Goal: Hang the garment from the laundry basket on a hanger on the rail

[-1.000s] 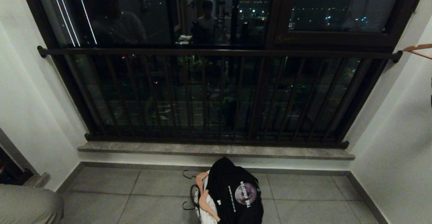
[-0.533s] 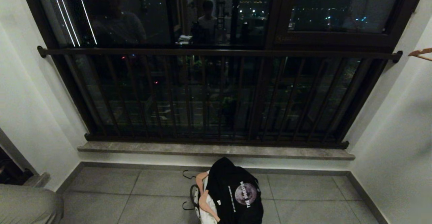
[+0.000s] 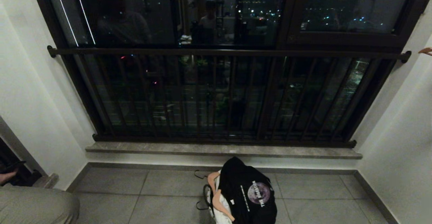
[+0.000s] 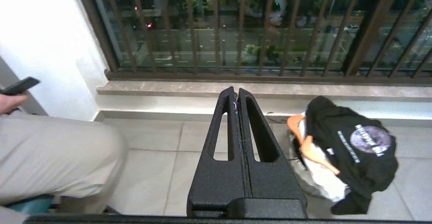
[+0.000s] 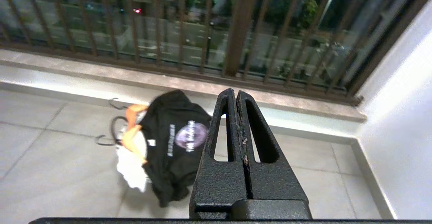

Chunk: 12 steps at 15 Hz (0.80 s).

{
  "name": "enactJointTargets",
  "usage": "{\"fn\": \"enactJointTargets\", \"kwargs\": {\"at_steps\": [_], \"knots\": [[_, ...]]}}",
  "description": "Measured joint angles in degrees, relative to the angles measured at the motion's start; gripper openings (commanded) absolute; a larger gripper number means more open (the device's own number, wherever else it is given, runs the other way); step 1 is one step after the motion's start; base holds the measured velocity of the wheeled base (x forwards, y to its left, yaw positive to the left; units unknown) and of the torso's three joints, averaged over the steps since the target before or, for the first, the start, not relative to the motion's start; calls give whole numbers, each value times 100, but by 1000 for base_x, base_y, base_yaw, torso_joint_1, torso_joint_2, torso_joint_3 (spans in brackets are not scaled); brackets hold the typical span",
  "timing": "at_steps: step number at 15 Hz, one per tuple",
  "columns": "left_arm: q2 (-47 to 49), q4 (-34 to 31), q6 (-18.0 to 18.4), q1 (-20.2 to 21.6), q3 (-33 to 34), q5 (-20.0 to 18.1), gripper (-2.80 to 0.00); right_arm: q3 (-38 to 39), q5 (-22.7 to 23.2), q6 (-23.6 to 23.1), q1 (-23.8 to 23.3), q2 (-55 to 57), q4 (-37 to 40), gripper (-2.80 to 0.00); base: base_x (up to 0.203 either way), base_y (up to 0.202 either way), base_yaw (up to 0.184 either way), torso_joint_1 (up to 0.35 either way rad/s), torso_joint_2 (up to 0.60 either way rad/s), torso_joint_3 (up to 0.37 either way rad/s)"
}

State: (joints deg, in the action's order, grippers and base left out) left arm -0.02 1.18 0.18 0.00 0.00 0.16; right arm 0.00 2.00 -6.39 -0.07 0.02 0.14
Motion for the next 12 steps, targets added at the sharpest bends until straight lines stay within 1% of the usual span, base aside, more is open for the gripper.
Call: {"fn": "enactJointTargets", "kwargs": {"at_steps": [10, 12], "knots": [[0, 2, 2, 0, 0, 0, -280, 0, -2, 2, -2, 0, 3, -280, 0, 194, -1, 4, 2, 4], [0, 8, 6, 0, 0, -1, -280, 0, 0, 2, -4, 0, 4, -280, 0, 164, -2, 2, 6, -1]]}}
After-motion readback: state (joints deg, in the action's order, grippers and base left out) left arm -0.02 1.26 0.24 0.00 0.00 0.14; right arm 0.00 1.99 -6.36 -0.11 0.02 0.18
